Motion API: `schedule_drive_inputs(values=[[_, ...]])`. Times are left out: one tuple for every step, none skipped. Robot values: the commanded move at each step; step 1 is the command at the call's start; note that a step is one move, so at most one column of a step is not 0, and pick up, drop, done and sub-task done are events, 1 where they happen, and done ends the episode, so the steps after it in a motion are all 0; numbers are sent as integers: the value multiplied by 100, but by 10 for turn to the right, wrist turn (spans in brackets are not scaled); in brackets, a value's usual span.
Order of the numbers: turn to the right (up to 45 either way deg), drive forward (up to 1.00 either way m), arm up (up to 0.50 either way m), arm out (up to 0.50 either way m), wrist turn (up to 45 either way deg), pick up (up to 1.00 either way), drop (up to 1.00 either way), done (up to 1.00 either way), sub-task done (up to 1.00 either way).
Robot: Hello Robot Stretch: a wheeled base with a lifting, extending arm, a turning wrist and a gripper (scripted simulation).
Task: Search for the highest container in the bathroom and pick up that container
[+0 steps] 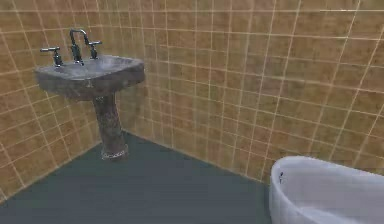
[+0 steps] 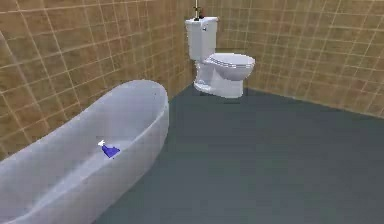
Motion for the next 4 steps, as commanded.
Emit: schedule_drive_inputs(values=[[450, 0, 0, 0, 0, 0, 0, 0, 0], [450, 0, 0, 0, 0, 0, 0, 0, 0], [0, 50, 0, 0, 0, 0, 0, 0, 0], [-450, 0, 0, 0, 0, 0, 0, 0, 0]])
